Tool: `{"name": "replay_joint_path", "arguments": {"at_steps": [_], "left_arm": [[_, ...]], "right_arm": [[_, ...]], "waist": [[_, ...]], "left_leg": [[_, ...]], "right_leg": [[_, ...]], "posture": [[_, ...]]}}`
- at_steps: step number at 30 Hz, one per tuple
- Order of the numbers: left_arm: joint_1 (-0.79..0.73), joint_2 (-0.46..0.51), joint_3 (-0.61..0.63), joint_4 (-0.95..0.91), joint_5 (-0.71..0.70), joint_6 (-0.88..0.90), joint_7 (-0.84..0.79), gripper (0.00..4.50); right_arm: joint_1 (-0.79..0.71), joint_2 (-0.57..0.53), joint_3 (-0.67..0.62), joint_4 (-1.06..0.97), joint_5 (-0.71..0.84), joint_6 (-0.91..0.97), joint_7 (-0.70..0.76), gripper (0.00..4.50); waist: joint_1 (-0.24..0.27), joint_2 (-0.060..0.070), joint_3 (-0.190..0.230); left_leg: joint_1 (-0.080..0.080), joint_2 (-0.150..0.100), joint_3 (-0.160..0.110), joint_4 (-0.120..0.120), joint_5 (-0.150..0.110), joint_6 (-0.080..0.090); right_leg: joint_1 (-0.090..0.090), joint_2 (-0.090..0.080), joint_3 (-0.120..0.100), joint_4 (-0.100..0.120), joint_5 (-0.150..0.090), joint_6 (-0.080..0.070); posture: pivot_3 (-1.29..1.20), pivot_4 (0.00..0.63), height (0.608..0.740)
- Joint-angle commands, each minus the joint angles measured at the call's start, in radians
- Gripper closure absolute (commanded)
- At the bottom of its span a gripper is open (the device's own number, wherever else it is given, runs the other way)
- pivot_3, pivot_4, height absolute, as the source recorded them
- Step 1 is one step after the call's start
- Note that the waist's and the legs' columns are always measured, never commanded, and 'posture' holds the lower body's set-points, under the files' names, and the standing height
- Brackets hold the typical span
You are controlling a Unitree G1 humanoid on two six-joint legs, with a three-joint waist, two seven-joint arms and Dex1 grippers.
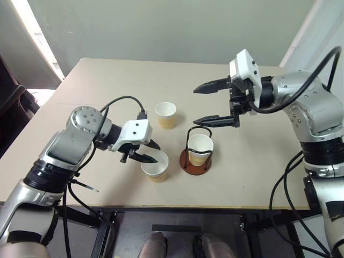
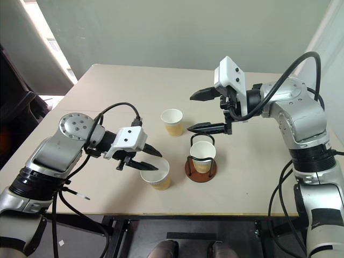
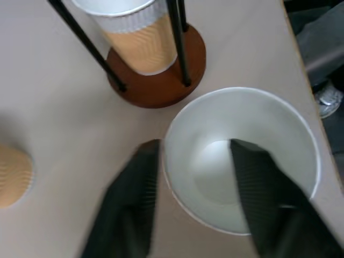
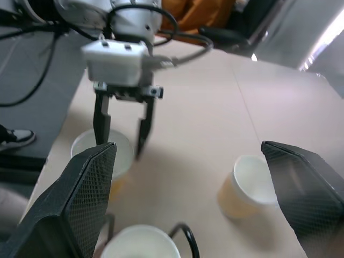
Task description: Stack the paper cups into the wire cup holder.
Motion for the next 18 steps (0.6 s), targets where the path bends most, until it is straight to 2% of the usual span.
{"name": "replay_joint_path", "arguments": {"at_steps": [1, 3, 14, 18], "left_arm": [[-0.018, 0.002, 0.034, -0.029, -0.02, 0.008, -0.016, 3.81], [-0.018, -0.001, 0.044, -0.029, -0.034, 0.013, -0.021, 4.47], [-0.078, -0.02, 0.088, 0.027, -0.082, 0.024, -0.047, 4.47], [-0.093, -0.012, 0.097, 0.048, -0.06, 0.006, -0.034, 4.47]], "right_arm": [[-0.005, -0.021, -0.031, -0.013, 0.009, -0.019, 0.033, 0.0], [-0.002, -0.03, -0.03, -0.01, 0.003, -0.029, 0.045, 0.0], [0.013, -0.096, -0.056, -0.016, 0.009, -0.028, 0.084, 0.0], [0.033, -0.12, -0.061, -0.033, 0.014, -0.02, 0.091, 0.0]], "waist": [[0.0, 0.0, 0.0], [0.0, 0.0, 0.0], [0.0, 0.0, 0.0], [0.0, 0.0, 0.0]], "left_leg": [[0.0, 0.0, 0.0, 0.0, 0.0, 0.0], [0.0, 0.0, 0.0, 0.0, 0.0, 0.0], [0.0, 0.0, 0.0, 0.001, 0.0, 0.0], [0.0, 0.0, 0.0, 0.001, 0.0, 0.0]], "right_leg": [[0.0, 0.0, 0.0, 0.0, 0.0, 0.0], [0.0, 0.0, 0.0, 0.0, 0.0, 0.0], [0.001, 0.0, 0.0, 0.0, 0.0, 0.001], [0.001, 0.0, 0.0, 0.0, 0.0, 0.002]], "posture": [[0.0, 0.15, 0.74], [0.0, 0.15, 0.74], [0.0, 0.15, 0.74], [0.0, 0.15, 0.74]]}}
